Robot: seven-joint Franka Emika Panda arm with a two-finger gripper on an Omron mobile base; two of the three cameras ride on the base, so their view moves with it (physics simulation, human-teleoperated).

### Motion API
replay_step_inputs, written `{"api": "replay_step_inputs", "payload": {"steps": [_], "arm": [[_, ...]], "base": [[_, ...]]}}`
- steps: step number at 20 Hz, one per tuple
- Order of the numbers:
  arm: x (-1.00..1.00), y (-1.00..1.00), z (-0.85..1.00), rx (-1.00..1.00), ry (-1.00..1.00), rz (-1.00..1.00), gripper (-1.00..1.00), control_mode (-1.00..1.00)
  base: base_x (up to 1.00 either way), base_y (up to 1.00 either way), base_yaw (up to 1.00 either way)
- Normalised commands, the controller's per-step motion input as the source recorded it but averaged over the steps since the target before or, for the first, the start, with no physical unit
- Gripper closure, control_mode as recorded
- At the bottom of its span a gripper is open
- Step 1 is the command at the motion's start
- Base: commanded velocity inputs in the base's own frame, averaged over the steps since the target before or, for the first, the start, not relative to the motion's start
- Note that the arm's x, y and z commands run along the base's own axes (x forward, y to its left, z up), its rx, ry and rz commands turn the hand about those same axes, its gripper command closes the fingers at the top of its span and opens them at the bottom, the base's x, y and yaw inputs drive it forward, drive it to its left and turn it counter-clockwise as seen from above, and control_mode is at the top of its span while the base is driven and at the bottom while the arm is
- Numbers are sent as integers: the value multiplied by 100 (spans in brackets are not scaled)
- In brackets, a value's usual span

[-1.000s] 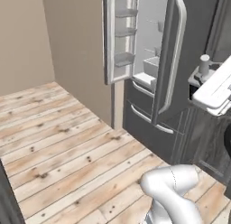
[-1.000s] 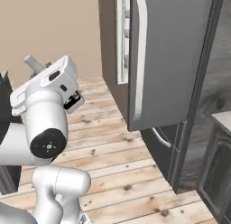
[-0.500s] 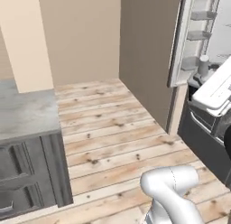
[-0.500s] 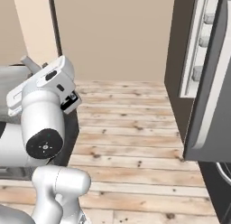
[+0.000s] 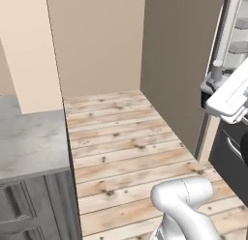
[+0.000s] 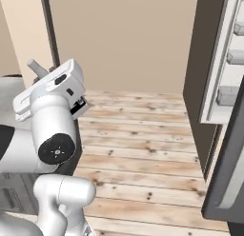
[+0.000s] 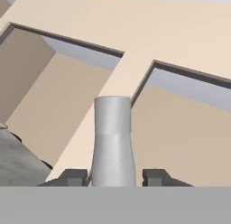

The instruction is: There is a bowl on the dining counter. Grab a lemon wedge from the fridge and place it in the bowl. Then get the liquor bottle and glass cup from the cabinet and place them next to the bowl.

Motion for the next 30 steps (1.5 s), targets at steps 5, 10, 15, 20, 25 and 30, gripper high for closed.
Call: {"api": "replay_step_inputs", "payload": {"steps": [5, 10, 15, 20, 25, 30], "arm": [[0, 0, 0, 0, 0, 0, 100, 100], [0, 0, 0, 0, 0, 0, 100, 100], [0, 0, 0, 0, 0, 0, 100, 100], [0, 0, 0, 0, 0, 0, 100, 100], [0, 0, 0, 0, 0, 0, 100, 100], [0, 0, 0, 0, 0, 0, 100, 100]], "base": [[88, 5, -6], [100, 0, 2], [100, -13, 17], [100, -27, 32], [100, -31, 40], [100, -36, 42]]}}
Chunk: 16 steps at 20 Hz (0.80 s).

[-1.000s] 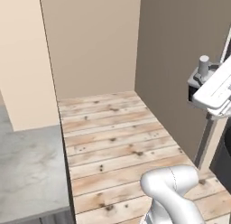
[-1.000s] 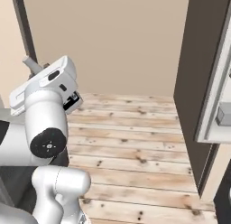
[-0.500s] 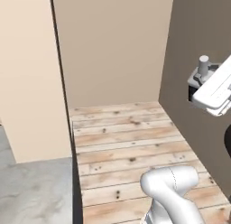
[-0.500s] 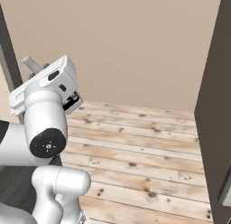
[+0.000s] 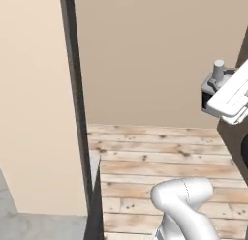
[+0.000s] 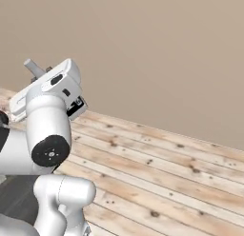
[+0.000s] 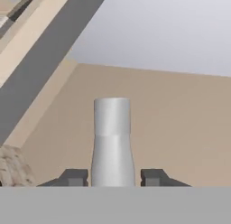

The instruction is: There is a bowl on the dining counter. Grab a lemon wedge from the fridge and place it in the bowl. Then get the liquor bottle and glass cup from the cabinet and place them next to the bowl.

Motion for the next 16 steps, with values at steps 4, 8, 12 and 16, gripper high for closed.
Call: {"api": "replay_step_inputs", "payload": {"steps": [4, 8, 12, 16], "arm": [[0, 0, 0, 0, 0, 0, 100, 100], [0, 0, 0, 0, 0, 0, 100, 100], [0, 0, 0, 0, 0, 0, 100, 100], [0, 0, 0, 0, 0, 0, 100, 100]], "base": [[100, -44, 45], [100, -48, 45], [100, -47, 45], [100, -43, 46]]}}
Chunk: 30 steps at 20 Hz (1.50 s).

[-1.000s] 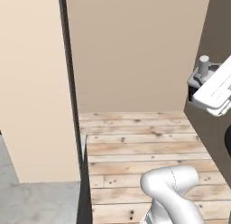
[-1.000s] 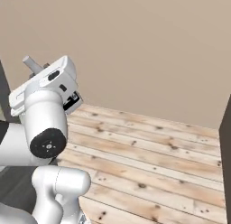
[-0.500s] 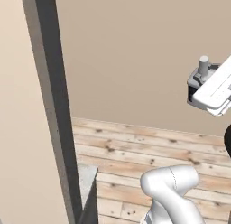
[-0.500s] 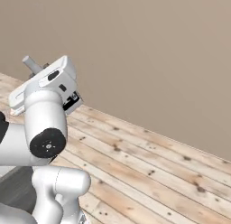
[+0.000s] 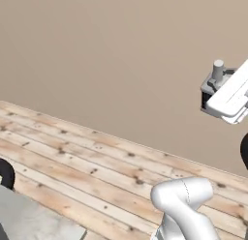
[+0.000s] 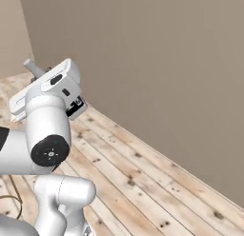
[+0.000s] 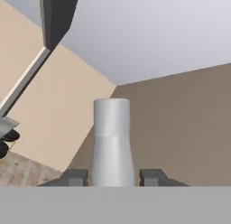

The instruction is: There is a bowl on the dining counter. Grab a lemon wedge from the fridge and place it in the bowl. Then get the liquor bottle and glass cup from the cabinet and place them next to the bowl.

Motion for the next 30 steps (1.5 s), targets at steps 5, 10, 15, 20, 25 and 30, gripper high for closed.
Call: {"api": "replay_step_inputs", "payload": {"steps": [5, 10, 15, 20, 25, 30], "arm": [[0, 0, 0, 0, 0, 0, 100, 100], [0, 0, 0, 0, 0, 0, 100, 100], [0, 0, 0, 0, 0, 0, 100, 100], [0, 0, 0, 0, 0, 0, 100, 100], [0, 0, 0, 0, 0, 0, 100, 100], [0, 0, 0, 0, 0, 0, 100, 100]], "base": [[100, -35, 51], [100, -31, 53], [92, -45, 50], [88, -48, 49], [89, -41, 53], [89, -35, 56]]}}
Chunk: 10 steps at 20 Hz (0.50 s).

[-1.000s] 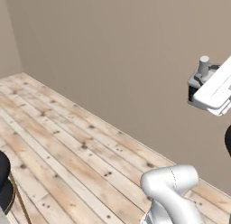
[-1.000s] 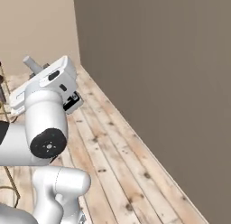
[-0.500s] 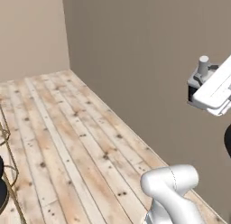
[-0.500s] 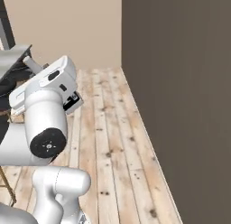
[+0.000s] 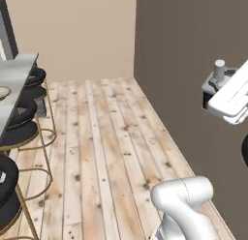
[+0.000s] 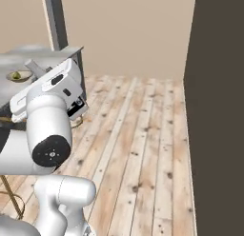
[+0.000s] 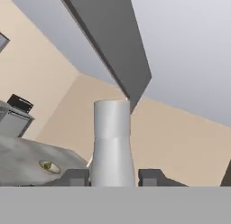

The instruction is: There is a bowl on the dining counter. Grab a lemon wedge from the fridge and place it in the bowl. Then get the liquor bottle and glass cup from the cabinet and place them next to the bowl.

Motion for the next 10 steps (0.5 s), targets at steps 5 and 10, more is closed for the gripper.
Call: {"api": "replay_step_inputs", "payload": {"steps": [5, 10], "arm": [[0, 0, 0, 0, 0, 0, 100, 100], [0, 0, 0, 0, 0, 0, 100, 100]], "base": [[91, -32, 57], [92, -30, 58]]}}
